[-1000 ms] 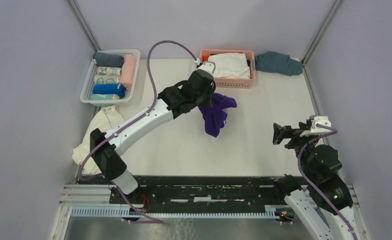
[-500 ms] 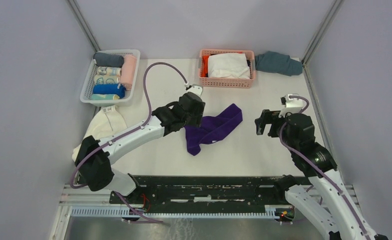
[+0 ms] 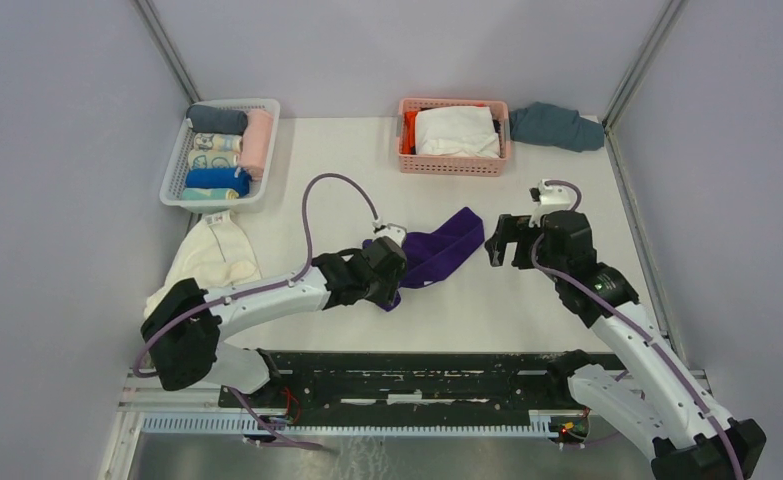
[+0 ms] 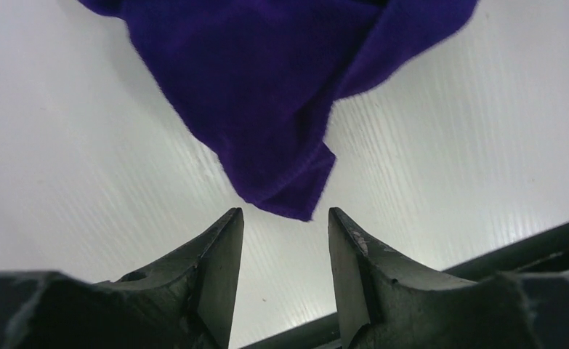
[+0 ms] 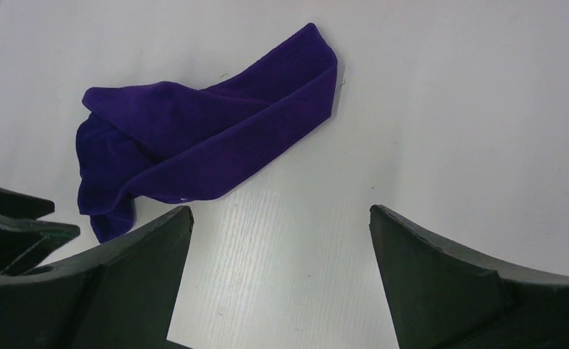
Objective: Roll the towels
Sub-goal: Move the towel to the center of the board.
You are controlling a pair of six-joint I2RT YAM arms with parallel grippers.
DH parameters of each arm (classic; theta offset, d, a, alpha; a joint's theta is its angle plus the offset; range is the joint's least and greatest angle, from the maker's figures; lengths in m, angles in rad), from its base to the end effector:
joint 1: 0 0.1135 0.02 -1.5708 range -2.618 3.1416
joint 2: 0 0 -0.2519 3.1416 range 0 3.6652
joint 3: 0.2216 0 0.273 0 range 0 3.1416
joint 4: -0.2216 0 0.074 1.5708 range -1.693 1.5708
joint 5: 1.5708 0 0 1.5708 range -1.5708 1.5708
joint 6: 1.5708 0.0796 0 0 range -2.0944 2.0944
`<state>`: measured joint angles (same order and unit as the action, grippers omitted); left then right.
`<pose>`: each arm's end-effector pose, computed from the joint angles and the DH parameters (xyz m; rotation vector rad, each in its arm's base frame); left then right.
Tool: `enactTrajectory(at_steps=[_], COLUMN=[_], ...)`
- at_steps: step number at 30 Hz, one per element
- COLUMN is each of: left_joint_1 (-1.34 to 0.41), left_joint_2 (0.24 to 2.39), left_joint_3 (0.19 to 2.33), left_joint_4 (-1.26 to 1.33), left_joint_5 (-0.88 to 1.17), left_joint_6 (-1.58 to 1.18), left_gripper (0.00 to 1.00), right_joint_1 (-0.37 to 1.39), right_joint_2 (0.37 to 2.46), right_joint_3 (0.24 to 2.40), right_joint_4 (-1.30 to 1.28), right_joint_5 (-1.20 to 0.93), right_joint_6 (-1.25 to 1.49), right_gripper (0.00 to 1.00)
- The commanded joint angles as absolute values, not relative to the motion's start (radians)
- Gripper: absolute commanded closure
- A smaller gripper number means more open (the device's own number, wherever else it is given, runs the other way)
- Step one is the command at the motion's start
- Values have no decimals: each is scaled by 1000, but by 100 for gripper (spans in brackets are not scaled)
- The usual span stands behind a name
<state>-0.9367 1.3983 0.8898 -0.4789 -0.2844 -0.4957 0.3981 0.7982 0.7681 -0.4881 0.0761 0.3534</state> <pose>0.2084 -0.2457 0.1589 0.4440 2.4747 -0.2239 0.2286 0.0896 0.2699 -0.0005 2.1094 0.3749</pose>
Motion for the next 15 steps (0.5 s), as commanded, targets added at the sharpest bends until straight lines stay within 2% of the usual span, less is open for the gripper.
enactTrajectory(at_steps=[1, 9, 15], left_joint_1=[-1040, -1184, -1204], left_joint_2=[1379, 1555, 1649], left_joint_3=[880, 968, 1022], left_joint_4=[-459, -585, -616], left_joint_5=[-349, -524, -538], left_joint_6=[-594, -532, -459], left_gripper=[47, 51, 53], right_joint_1=[403, 403, 403], right_joint_2=[825, 872, 878], right_joint_3=[744, 738, 742], right_joint_4=[-389, -383, -410], right_joint_5=[25, 18, 21], right_joint_6=[398, 426, 420], right_gripper=[0, 0, 0])
